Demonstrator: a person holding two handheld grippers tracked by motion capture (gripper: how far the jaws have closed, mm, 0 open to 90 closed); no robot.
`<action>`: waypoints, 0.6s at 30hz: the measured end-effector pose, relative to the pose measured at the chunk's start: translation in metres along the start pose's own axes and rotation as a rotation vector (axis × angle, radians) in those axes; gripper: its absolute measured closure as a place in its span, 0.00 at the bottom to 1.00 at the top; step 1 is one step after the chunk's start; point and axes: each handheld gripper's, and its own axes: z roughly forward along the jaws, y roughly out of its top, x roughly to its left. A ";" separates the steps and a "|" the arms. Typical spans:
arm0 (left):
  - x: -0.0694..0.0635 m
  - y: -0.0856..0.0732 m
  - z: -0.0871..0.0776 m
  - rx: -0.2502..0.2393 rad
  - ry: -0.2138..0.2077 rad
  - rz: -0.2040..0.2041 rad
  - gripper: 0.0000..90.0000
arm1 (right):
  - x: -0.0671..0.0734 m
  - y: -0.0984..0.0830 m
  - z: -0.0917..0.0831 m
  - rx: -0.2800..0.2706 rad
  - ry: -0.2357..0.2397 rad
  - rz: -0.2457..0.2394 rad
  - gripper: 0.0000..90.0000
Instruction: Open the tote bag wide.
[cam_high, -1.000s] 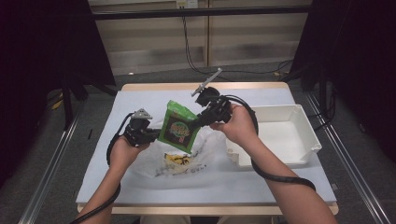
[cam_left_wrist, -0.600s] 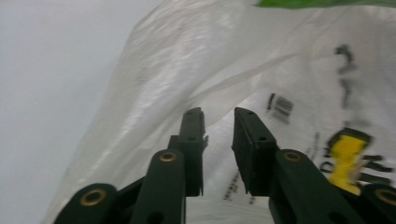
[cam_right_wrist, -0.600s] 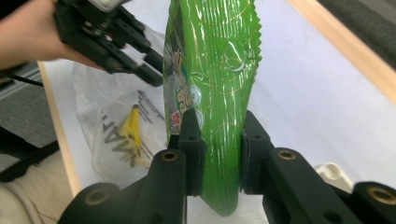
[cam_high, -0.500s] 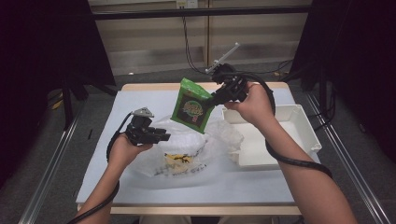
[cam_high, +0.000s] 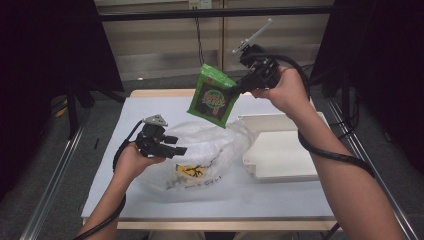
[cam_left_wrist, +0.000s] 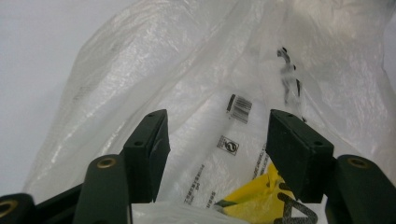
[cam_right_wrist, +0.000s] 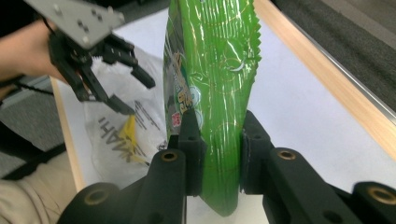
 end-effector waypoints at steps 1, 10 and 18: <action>-0.001 0.000 0.000 0.004 0.002 0.000 0.43 | -0.002 0.001 -0.004 -0.005 0.003 0.004 0.84; -0.002 -0.001 0.004 0.022 0.004 0.010 0.41 | -0.015 -0.003 -0.027 -0.073 0.018 0.086 0.84; -0.005 -0.001 0.007 0.026 0.001 0.016 0.41 | -0.033 -0.019 -0.042 -0.174 -0.005 0.205 0.84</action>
